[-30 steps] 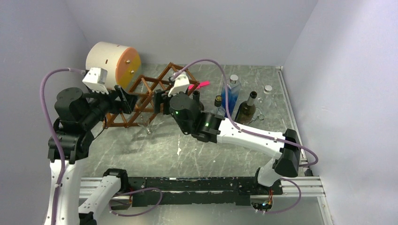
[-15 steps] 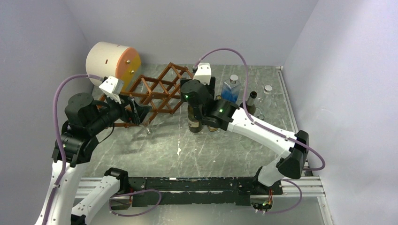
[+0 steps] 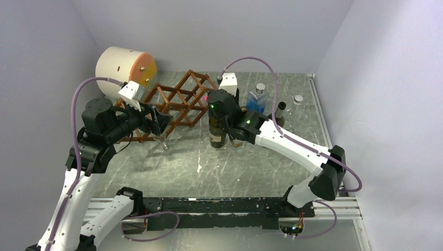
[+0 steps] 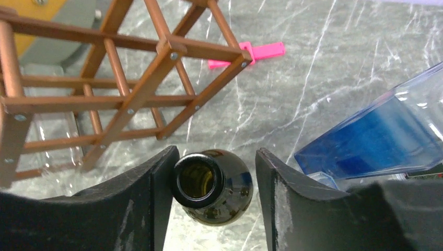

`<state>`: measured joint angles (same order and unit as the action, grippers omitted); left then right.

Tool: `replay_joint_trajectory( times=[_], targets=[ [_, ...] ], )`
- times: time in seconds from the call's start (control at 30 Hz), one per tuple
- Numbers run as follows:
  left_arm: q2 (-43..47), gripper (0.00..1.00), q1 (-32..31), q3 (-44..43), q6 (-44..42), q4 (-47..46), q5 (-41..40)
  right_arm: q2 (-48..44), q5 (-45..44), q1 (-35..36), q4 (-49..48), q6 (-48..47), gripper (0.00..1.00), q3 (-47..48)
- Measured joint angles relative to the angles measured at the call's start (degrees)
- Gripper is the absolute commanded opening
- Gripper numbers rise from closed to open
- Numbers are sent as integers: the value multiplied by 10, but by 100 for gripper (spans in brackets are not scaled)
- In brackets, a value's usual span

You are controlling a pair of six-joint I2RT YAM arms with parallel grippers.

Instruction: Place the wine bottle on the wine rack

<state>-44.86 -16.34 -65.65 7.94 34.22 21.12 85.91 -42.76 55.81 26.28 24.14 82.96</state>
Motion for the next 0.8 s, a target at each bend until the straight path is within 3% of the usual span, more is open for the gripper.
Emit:
replay_joint_trajectory(
  times=[0.17,0.33,0.47,0.8],
  targets=[
    [-11,89,0,22,6,-38,10,0,35,-2,-16,-30,40,-39],
    [-36,88,0,46,15,-82,33,-2,65,-2,-42,-74,14,-57],
    [-47,89,0,82,26,-139,66,-7,89,-2,-48,-105,2,-60],
    [-49,95,-24,223,23,-302,150,-83,176,-2,-52,-144,0,-89]
  ],
)
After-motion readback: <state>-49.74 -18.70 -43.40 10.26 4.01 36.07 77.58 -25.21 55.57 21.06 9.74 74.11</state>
